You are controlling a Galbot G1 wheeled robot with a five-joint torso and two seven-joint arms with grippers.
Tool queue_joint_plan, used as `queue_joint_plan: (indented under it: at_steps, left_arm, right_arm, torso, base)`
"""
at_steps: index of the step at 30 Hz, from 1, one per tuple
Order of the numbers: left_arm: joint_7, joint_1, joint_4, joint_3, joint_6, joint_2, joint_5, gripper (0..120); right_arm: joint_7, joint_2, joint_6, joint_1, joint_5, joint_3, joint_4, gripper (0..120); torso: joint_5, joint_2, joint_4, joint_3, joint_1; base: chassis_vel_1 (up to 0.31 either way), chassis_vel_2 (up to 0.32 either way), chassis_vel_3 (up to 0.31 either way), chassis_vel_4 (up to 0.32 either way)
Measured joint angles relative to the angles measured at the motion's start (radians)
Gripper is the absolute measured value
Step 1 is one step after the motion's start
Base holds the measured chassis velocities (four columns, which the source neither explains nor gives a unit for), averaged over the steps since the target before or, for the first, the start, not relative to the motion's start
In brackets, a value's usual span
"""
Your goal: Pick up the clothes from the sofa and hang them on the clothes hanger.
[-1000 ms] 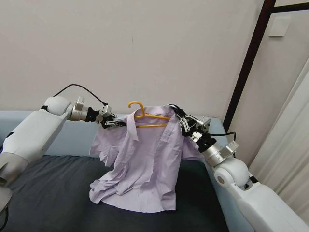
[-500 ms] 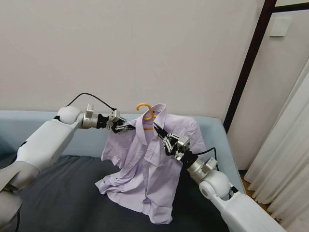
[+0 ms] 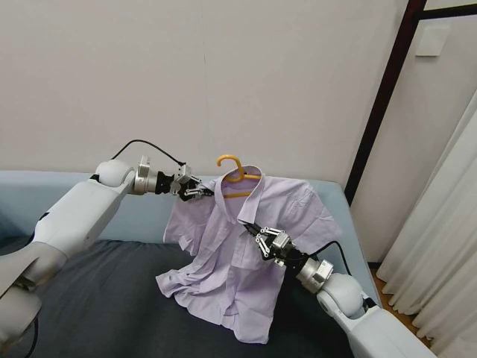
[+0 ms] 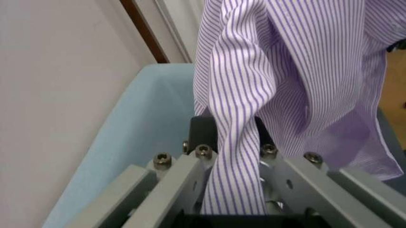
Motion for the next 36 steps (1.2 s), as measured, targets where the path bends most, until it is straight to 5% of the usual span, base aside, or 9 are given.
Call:
queue_joint_plan:
  at_steps: [10, 13, 16, 18, 23, 26, 31, 36]
  left_arm:
    - [0.004, -0.004, -0.029, 0.007, 0.004, 0.031, -0.026, 2]
    - [0.009, -0.005, -0.030, 0.007, 0.004, 0.034, -0.028, 2]
    - [0.009, -0.010, -0.029, 0.007, 0.003, 0.034, -0.028, 2]
    - [0.009, -0.027, -0.021, 0.005, 0.001, 0.034, -0.028, 2]
    - [0.009, -0.057, -0.019, 0.006, -0.002, 0.041, -0.031, 2]
    - [0.010, -0.085, -0.018, 0.007, -0.003, 0.051, -0.048, 2]
    - [0.015, -0.140, -0.011, 0.005, 0.000, 0.058, -0.084, 2]
    - [0.063, -0.223, 0.002, 0.032, 0.011, 0.066, -0.087, 2]
  right_arm:
    - [0.003, -0.016, 0.017, -0.005, -0.043, 0.005, -0.002, 0]
    - [0.013, -0.031, 0.029, -0.017, 0.069, -0.014, 0.028, 8]
    - [-0.072, -0.048, 0.047, -0.020, 0.153, -0.017, 0.042, 14]
    - [-0.341, -0.111, 0.048, -0.031, 0.300, -0.002, 0.078, 26]
    - [-0.458, -0.230, -0.001, -0.063, 0.456, 0.036, 0.161, 43]
    - [-0.352, -0.304, -0.065, -0.030, 0.582, 0.080, 0.224, 56]
    - [-0.166, -0.366, -0.088, 0.059, 0.626, 0.110, 0.270, 71]
    - [0.065, -0.424, -0.136, 0.111, 0.643, 0.151, 0.356, 91]
  torso:
    - [0.0000, 0.000, 0.0002, 0.000, 0.000]
    - [0.0000, 0.000, 0.0002, 0.000, 0.000]
    - [-0.0001, 0.000, 0.0003, 0.000, 0.000]
    - [0.0001, 0.000, 0.0003, 0.000, 0.000]
    - [0.0006, 0.000, -0.0003, 0.000, 0.000]
    - [0.0002, 0.000, -0.0004, 0.000, 0.000]
    - [-0.0005, 0.000, 0.0010, 0.000, 0.000]
    - [0.0002, 0.000, -0.0003, 0.000, 0.000]
  base:
    - [0.000, 0.000, 0.000, 0.000]
    - [0.000, 0.000, 0.000, 0.000]
    - [0.000, 0.000, 0.000, 0.000]
    - [0.000, 0.000, 0.000, 0.000]
    - [0.000, 0.000, 0.000, 0.000]
    - [0.000, 0.000, 0.000, 0.000]
    - [0.000, 0.000, 0.000, 0.000]
    - [0.000, 0.000, 0.000, 0.000]
